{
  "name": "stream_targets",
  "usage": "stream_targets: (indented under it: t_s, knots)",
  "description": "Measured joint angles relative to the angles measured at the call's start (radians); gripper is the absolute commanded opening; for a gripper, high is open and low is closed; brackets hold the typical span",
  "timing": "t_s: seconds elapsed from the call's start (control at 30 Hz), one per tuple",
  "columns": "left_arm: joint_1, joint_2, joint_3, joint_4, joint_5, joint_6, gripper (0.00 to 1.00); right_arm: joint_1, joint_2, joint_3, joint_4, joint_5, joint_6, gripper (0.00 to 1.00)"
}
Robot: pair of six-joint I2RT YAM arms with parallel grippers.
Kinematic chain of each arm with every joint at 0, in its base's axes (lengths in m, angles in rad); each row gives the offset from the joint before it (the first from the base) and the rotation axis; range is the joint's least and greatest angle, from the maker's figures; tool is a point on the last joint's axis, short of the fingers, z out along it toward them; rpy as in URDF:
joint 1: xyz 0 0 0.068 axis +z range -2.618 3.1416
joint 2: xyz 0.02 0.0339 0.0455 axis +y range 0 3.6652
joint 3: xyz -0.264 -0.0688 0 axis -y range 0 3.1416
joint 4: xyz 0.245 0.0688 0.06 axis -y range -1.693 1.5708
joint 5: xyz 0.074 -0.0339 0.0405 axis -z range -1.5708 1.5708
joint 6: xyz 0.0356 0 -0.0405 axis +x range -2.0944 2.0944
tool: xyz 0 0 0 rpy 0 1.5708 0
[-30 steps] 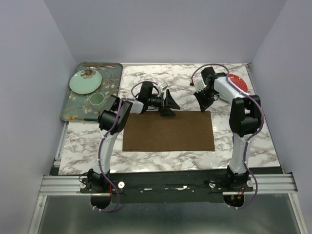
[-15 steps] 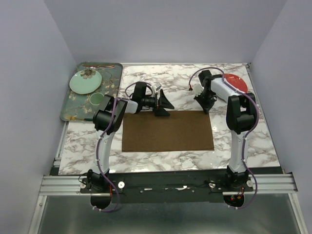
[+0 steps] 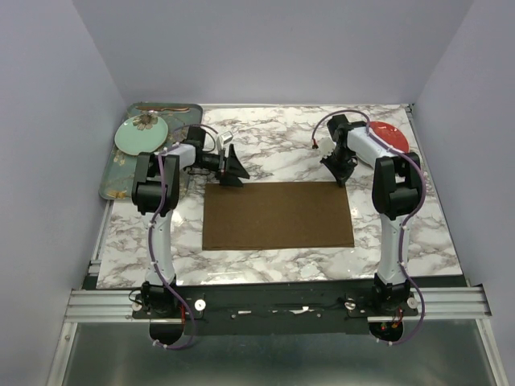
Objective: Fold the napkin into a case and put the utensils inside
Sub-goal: Smooth out the rectangle-folded napkin at the center of the board.
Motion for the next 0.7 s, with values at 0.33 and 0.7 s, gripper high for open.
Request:
stream_targets:
  t_s: [0.33,0.7]
  knots:
    - [0.115,0.024,0.040,-0.460,0.058,0.426,0.99,0.000,0.008,0.011,-0.009,0.007,0.011,0.08]
    - [0.118,0.013,0.038,-0.526,0.035,0.516,0.99,0.000,0.013,0.019,-0.015,0.012,0.021,0.08]
